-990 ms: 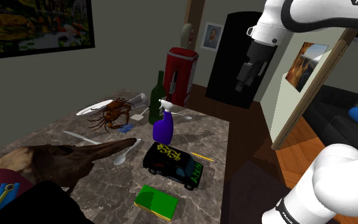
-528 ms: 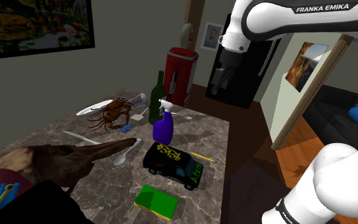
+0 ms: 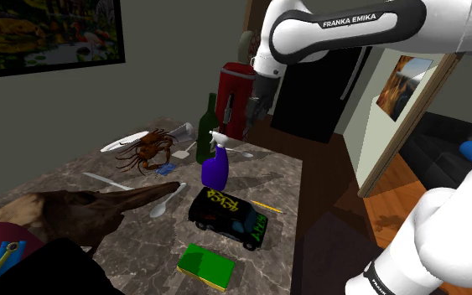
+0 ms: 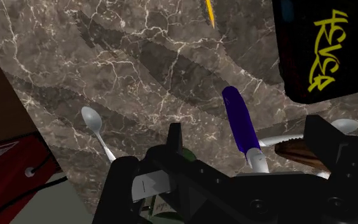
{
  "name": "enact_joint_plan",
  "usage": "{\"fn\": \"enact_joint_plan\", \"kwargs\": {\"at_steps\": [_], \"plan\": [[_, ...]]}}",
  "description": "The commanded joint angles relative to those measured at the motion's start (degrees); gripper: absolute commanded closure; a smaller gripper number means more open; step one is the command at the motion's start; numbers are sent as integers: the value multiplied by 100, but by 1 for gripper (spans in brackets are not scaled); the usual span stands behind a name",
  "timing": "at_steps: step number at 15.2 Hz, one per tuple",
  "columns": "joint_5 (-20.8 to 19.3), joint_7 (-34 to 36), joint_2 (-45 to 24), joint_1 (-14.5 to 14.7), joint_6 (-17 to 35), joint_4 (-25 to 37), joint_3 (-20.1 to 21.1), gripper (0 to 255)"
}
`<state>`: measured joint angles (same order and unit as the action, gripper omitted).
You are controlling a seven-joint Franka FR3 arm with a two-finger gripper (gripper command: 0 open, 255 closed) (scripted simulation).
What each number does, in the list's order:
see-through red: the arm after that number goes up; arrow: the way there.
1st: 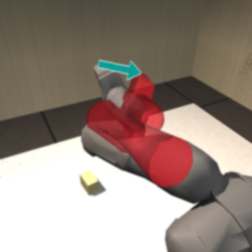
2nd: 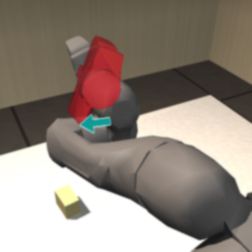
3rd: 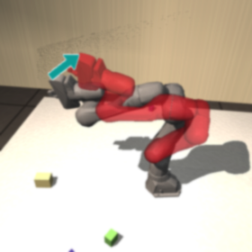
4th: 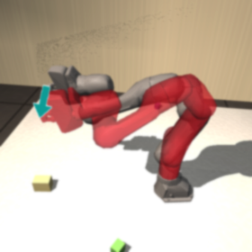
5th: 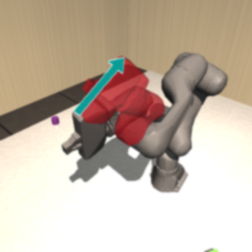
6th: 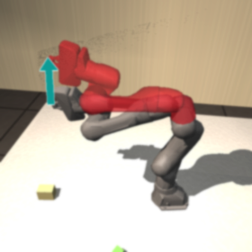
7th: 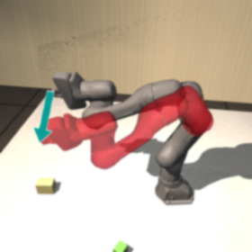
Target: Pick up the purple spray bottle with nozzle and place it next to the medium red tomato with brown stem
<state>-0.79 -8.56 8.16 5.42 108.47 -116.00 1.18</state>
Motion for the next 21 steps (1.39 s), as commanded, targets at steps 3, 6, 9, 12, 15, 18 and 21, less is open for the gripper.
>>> {"fn": "enact_joint_plan", "kwargs": {"at_steps": [3, 6, 9, 12, 15, 18, 21], "plan": [[87, -97, -816, 112, 121, 587, 100, 0], [130, -170, -1462, 187, 140, 1134, 178, 0], [140, -193, -1704, 214, 208, 1279, 207, 0], [138, -192, -1749, 217, 427, 1106, 208, 0], [135, -189, -1821, 220, 685, 919, 209, 0], [135, -189, -1821, 220, 685, 919, 209, 0], [135, -189, -1821, 220, 685, 919, 209, 0]]}}
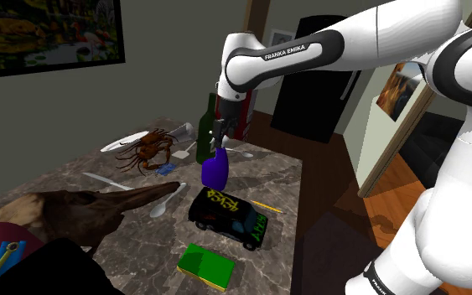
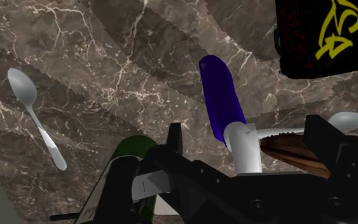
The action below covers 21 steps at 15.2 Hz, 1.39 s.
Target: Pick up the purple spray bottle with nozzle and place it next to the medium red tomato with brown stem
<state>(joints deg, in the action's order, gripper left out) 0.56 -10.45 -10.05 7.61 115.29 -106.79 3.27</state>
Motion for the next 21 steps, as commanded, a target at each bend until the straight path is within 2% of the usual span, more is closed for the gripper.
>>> {"fn": "enact_joint_plan", "kwargs": {"at_steps": [1, 2, 3, 12, 21], "plan": [[0, 0, 0, 0, 2, -2, 0, 0], [0, 0, 0, 0, 1, -1, 0, 0], [0, 0, 0, 0, 1, -1, 0, 255], [0, 0, 0, 0, 2, -2, 0, 255], [7, 3, 170, -2, -647, 478, 1, 255]]}}
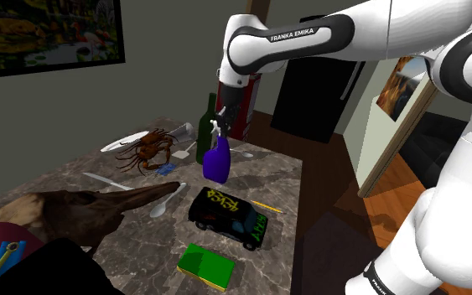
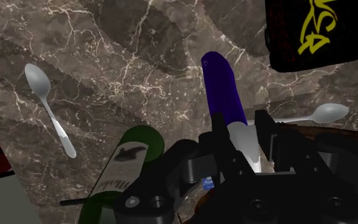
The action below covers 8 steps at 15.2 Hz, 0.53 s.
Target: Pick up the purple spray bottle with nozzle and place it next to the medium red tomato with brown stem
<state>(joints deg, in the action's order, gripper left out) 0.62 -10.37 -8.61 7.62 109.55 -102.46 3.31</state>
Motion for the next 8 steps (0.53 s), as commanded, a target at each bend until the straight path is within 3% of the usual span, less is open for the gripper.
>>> {"fn": "enact_joint_plan", "kwargs": {"at_steps": [1, 8], "plan": [[2, -4, 39, -4, -146, 105, -2, 255], [4, 1, 97, -4, -669, 570, -2, 255]]}}
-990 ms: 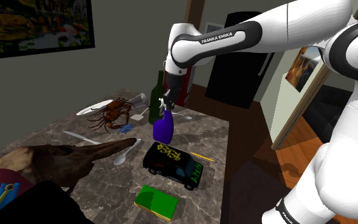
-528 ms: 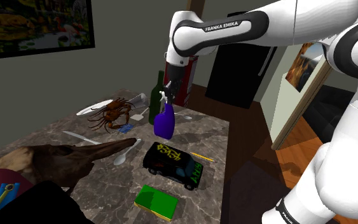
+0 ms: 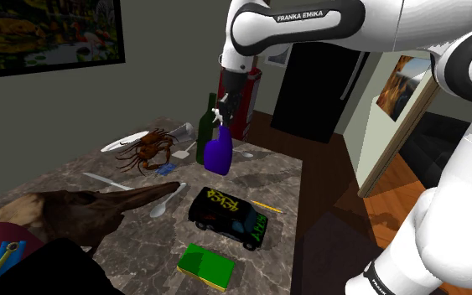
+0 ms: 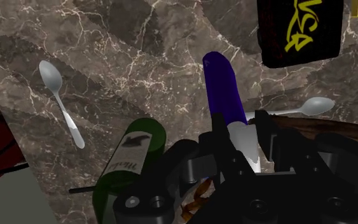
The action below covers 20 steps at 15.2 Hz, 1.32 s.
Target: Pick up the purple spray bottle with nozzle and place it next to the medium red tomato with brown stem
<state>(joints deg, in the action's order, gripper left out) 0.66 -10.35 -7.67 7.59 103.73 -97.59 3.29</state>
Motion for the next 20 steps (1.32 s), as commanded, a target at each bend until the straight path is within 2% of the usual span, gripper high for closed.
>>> {"fn": "enact_joint_plan", "kwargs": {"at_steps": [1, 20], "plan": [[0, 1, 6, -1, -163, 156, 0, 255], [-14, 31, -210, 10, -1698, 1906, 5, 255]]}}
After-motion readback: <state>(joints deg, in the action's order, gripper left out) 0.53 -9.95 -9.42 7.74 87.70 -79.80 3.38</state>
